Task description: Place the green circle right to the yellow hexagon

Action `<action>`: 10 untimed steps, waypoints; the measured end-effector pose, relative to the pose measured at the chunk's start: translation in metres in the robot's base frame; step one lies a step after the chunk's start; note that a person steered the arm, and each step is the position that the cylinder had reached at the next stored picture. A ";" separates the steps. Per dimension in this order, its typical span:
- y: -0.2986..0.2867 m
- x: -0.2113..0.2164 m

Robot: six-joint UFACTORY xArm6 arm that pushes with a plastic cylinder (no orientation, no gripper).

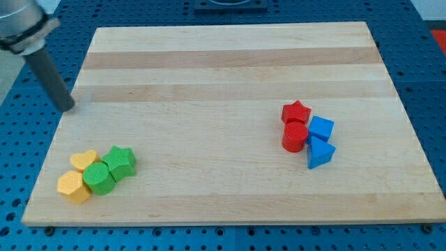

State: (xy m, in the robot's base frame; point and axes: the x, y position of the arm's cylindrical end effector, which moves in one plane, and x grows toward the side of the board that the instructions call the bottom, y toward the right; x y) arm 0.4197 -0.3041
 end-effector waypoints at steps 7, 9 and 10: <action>0.000 0.168; 0.002 0.177; 0.040 0.178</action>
State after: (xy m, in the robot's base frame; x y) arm 0.5973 -0.2645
